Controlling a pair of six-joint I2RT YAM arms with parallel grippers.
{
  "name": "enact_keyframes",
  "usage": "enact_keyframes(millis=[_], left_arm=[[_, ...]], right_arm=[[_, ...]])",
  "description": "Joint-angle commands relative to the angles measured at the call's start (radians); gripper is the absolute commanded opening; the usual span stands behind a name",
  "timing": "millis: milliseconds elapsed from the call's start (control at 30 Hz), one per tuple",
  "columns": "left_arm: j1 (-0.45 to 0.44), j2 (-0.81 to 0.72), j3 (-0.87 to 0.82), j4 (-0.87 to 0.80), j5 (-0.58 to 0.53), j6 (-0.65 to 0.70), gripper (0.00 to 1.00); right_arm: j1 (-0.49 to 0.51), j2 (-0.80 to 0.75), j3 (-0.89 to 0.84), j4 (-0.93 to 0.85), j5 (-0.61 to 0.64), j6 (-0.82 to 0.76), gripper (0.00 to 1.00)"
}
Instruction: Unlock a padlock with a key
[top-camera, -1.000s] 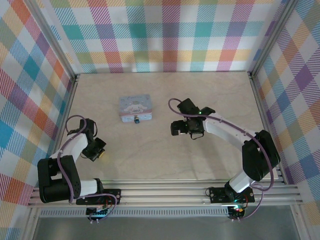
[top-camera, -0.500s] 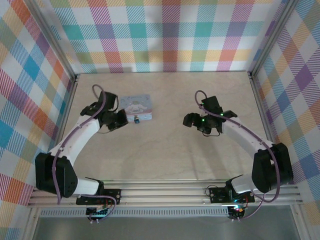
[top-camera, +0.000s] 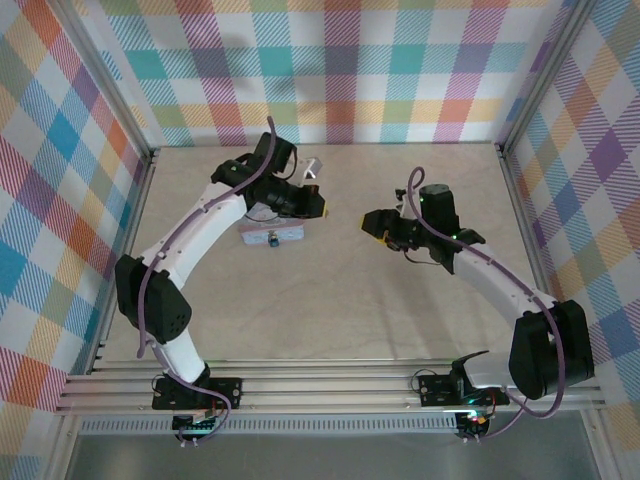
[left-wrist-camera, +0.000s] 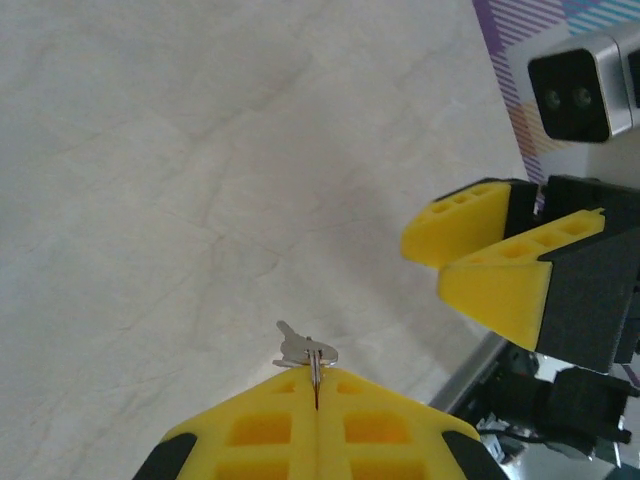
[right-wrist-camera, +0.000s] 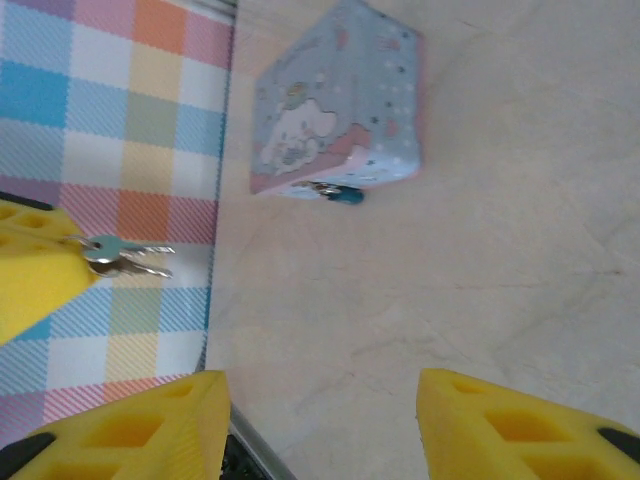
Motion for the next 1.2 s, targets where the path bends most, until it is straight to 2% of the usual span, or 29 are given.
enact_keyframes(millis=[0, 133, 467, 633, 767, 967, 1167], left_arm=[[-0.003, 0.009, 0.038, -0.044, 0.074, 0.002, 0.00], [-0.005, 0.009, 0.062, -0.070, 0.117, -0.013, 0.00], [-0.005, 0.000, 0.107, -0.142, 0.112, -0.081, 0.00], [-0.003, -0.008, 0.107, -0.151, 0.112, -0.092, 0.00], [-0.003, -0.015, 0.107, -0.167, 0.108, -0.092, 0.00], [0.007, -0.023, 0.098, -0.176, 0.104, -0.092, 0.00], [0.026, -0.026, 0.088, -0.165, 0.111, -0.098, 0.00]], right_arm=[[0.033, 0.004, 0.044, 0.009, 0.012, -0.106, 0.54], [0.086, 0.009, 0.053, 0.033, 0.117, -0.235, 0.51], [0.213, 0.111, 0.128, 0.194, 0.163, -0.521, 0.48], [0.247, 0.150, 0.170, 0.214, 0.165, -0.589, 0.49], [0.253, 0.153, 0.165, 0.249, 0.170, -0.595, 0.46], [0.255, 0.128, 0.134, 0.271, 0.124, -0.627, 0.20], [0.255, 0.098, 0.127, 0.216, 0.075, -0.658, 0.06]])
